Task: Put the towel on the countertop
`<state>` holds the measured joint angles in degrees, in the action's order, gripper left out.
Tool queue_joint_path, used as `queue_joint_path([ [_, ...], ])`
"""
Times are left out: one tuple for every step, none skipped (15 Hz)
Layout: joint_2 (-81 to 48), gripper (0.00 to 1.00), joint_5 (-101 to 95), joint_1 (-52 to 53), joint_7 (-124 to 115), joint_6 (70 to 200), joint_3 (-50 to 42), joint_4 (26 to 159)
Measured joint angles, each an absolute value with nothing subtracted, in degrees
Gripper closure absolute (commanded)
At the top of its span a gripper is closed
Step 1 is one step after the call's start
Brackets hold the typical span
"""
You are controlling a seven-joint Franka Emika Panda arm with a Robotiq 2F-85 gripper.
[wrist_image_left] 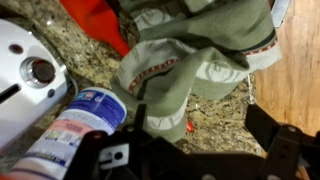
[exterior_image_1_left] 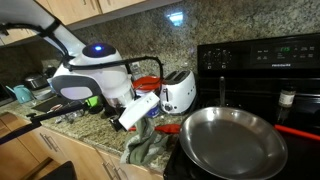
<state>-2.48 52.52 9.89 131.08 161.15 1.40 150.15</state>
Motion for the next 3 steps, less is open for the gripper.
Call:
queue_joint_path([
  [0.84, 0.00, 53.85, 9.95, 132.55, 160.60, 1.75, 151.57],
  [2.79, 0.00, 54.09, 10.00, 132.65, 160.41, 1.82, 152.34],
  [3.15, 0.00, 54.05, 10.02, 132.58, 160.41, 1.82, 152.54],
])
